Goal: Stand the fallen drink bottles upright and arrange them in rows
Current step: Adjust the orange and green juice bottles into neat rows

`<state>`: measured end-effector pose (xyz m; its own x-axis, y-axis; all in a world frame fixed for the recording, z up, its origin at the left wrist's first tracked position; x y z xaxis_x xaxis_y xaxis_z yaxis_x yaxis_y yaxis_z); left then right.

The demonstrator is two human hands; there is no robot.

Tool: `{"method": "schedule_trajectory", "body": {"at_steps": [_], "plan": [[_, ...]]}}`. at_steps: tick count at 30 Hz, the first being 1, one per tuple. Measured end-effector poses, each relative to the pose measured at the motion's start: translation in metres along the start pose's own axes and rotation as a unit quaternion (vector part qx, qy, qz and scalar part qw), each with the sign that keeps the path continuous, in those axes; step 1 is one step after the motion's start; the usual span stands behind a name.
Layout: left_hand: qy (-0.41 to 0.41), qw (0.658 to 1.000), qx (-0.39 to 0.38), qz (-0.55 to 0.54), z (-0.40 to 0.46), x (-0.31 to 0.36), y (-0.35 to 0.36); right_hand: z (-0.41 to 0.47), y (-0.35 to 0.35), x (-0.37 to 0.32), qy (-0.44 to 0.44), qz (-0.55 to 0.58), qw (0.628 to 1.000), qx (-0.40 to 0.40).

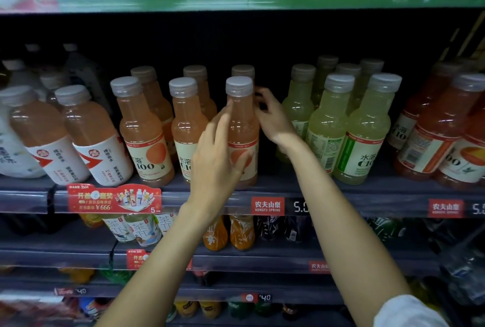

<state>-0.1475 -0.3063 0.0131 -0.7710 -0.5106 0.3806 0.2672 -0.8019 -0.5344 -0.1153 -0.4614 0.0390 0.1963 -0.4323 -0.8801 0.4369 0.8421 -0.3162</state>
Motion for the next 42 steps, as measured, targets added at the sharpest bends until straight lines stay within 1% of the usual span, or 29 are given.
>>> {"method": "schedule_trajectory", "body": {"at_steps": [7,11,13,15,20,22,24,25,27,29,30,32,34,36,38,40,42], "plan": [[0.011,1.000,0.014,0.006,-0.002,-0.003,0.004,-0.003,-0.003,-0.003,0.008,0.024,1.000,-0.006],[0.027,0.999,0.028,-0.006,-0.006,-0.006,0.006,-0.009,-0.002,-0.004,0.036,0.068,0.997,-0.005],[0.030,0.999,0.039,-0.016,-0.010,-0.007,0.008,-0.017,-0.002,-0.003,0.046,0.095,0.994,0.007],[0.016,0.998,0.053,-0.037,-0.016,-0.007,0.006,-0.031,-0.003,0.000,0.041,0.102,0.994,0.027],[0.009,0.992,0.111,-0.054,-0.036,-0.015,-0.010,-0.074,-0.007,0.005,0.004,0.061,0.994,0.086],[-0.017,0.991,0.118,-0.057,-0.043,-0.023,-0.019,-0.088,0.000,0.004,0.006,0.070,0.995,0.074],[-0.044,0.991,0.117,-0.047,-0.050,-0.034,-0.025,-0.098,0.012,0.006,0.017,0.099,0.994,0.035],[-0.055,0.991,0.114,-0.046,-0.053,-0.039,-0.027,-0.101,0.018,0.007,0.017,0.093,0.995,0.019],[-0.081,0.989,0.102,-0.063,-0.057,-0.045,-0.031,-0.105,0.027,0.012,0.003,0.043,0.999,0.018],[-0.100,0.989,0.070,-0.080,-0.057,-0.045,-0.035,-0.106,0.034,0.015,-0.006,-0.003,0.999,0.041],[-0.106,0.990,0.043,-0.085,-0.055,-0.043,-0.038,-0.106,0.035,0.015,-0.005,-0.018,0.999,0.051],[-0.115,0.988,-0.038,-0.092,-0.049,-0.032,-0.043,-0.109,0.035,0.014,0.014,-0.038,0.997,0.064],[-0.102,0.983,-0.095,-0.117,-0.040,-0.014,-0.051,-0.116,0.028,0.011,0.027,-0.071,0.994,0.074],[-0.069,0.979,-0.105,-0.162,-0.031,0.007,-0.058,-0.128,0.013,0.006,0.017,-0.115,0.989,0.094],[-0.037,0.973,-0.108,-0.200,-0.024,0.030,-0.054,-0.144,-0.008,0.002,-0.012,-0.144,0.981,0.126],[-0.022,0.958,-0.124,-0.256,-0.018,0.054,-0.034,-0.158,-0.036,0.003,-0.035,-0.177,0.968,0.175],[-0.020,0.947,-0.144,-0.286,-0.012,0.073,-0.003,-0.167,-0.061,0.008,-0.033,-0.203,0.955,0.216]]}}
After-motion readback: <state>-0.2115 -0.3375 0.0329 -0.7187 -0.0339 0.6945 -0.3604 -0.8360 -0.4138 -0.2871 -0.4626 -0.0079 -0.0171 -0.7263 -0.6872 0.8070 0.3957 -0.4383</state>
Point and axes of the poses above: each hand's wrist, its own z-axis towards the middle knuckle, its own y-axis out of the palm, x = y × z, the point moved 2 cm from there along z, towards the middle knuckle, and after that the axes turned 1 degree about -y, right-handed, at the moved point
